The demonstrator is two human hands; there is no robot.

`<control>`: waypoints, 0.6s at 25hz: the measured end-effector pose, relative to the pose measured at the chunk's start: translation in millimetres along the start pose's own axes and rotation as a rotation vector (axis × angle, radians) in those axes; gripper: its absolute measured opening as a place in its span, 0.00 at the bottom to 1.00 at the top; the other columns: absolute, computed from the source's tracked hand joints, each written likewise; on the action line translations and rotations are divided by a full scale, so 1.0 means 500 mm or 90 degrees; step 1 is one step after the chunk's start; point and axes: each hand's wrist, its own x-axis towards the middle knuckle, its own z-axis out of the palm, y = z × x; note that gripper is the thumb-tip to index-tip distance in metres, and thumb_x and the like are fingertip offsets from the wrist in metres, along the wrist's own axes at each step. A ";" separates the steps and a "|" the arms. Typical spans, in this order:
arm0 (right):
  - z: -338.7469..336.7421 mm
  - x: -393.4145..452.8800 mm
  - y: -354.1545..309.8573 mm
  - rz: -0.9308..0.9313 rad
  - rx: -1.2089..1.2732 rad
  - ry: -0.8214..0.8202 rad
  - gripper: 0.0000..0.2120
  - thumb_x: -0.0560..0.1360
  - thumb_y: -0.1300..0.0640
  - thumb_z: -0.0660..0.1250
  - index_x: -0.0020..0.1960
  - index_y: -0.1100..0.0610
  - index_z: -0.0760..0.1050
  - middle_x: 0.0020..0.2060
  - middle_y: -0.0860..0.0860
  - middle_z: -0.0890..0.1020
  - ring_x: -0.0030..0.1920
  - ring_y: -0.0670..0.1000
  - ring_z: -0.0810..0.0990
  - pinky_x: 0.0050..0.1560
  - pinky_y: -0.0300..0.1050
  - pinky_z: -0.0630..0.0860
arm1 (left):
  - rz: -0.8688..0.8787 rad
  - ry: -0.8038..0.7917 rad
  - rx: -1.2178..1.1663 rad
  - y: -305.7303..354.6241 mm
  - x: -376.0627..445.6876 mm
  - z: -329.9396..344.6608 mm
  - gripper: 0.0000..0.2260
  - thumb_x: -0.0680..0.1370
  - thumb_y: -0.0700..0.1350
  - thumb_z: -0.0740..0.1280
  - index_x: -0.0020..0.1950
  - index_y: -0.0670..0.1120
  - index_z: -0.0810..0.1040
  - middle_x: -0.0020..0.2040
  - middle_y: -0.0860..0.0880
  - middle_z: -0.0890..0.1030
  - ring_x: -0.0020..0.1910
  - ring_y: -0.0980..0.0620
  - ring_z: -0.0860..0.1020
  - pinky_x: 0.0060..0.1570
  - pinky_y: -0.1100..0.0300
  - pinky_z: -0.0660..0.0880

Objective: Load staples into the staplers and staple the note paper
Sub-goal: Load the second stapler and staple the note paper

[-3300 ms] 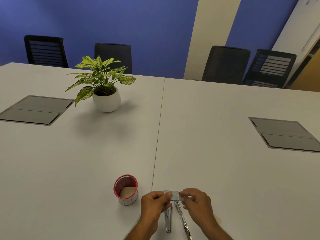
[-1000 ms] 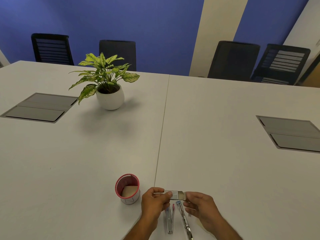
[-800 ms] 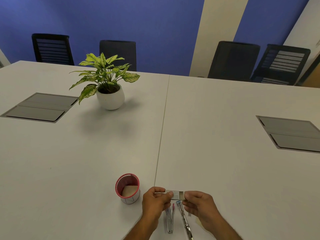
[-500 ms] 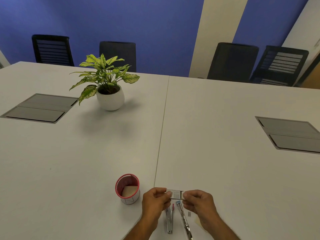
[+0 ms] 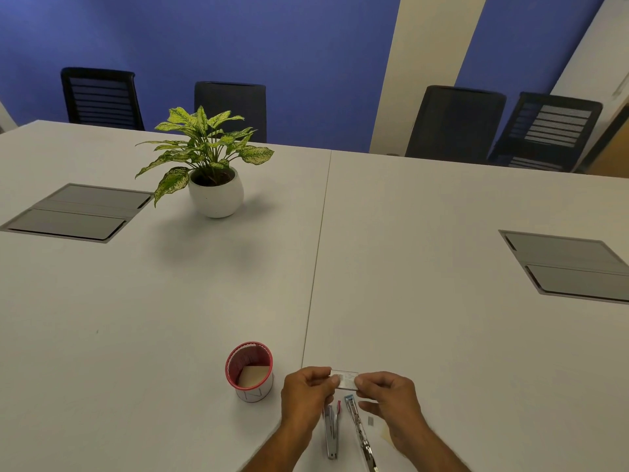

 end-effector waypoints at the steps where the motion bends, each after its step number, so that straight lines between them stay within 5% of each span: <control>1: 0.001 0.000 0.001 0.005 0.008 0.003 0.01 0.70 0.66 0.76 0.40 0.62 0.86 0.39 0.59 0.87 0.38 0.54 0.86 0.39 0.46 0.82 | 0.001 0.001 0.006 0.000 0.001 0.001 0.11 0.70 0.39 0.78 0.52 0.43 0.85 0.41 0.47 0.87 0.41 0.49 0.85 0.39 0.61 0.81; 9: 0.023 0.014 0.022 0.031 0.010 0.075 0.04 0.70 0.70 0.74 0.43 0.64 0.85 0.39 0.60 0.88 0.40 0.58 0.88 0.46 0.49 0.83 | 0.043 0.008 0.127 -0.001 0.002 0.008 0.14 0.74 0.41 0.74 0.59 0.42 0.84 0.48 0.49 0.86 0.42 0.48 0.85 0.47 0.55 0.84; 15: 0.043 0.028 0.021 0.003 -0.112 0.137 0.11 0.70 0.70 0.71 0.49 0.60 0.84 0.42 0.54 0.87 0.42 0.54 0.86 0.40 0.43 0.82 | 0.026 0.010 0.194 0.010 0.014 0.012 0.17 0.77 0.39 0.67 0.66 0.43 0.78 0.58 0.46 0.84 0.55 0.46 0.83 0.55 0.57 0.81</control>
